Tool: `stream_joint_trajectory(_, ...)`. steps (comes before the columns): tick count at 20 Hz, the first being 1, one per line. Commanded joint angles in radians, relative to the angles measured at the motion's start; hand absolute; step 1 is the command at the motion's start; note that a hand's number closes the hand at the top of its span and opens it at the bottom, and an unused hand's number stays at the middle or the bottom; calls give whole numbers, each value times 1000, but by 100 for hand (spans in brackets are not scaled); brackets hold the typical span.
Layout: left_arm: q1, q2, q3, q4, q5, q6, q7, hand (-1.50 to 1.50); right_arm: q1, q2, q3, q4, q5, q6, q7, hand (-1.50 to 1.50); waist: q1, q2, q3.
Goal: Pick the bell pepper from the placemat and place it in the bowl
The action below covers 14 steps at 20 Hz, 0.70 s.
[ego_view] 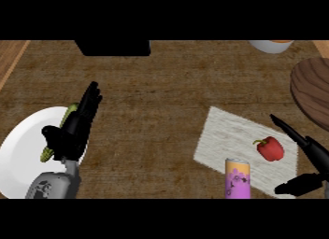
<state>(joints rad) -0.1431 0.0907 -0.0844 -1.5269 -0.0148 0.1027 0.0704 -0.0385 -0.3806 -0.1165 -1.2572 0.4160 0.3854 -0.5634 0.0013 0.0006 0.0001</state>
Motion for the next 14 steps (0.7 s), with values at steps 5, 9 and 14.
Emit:
stream_joint_trajectory(5,-17,15,27,-37,2,-28,53,0,-122,-12,10,184,144,-117,-28,-150,3,0,0)
stream_joint_trajectory(9,10,-34,-10,-45,-54,17,28,0,-88,43,51,245,176,-149,-90,-150,0,-1,0)
stream_joint_trajectory(14,30,1,31,-54,11,-49,33,0,-113,13,122,260,290,-237,-225,150,6,0,0)
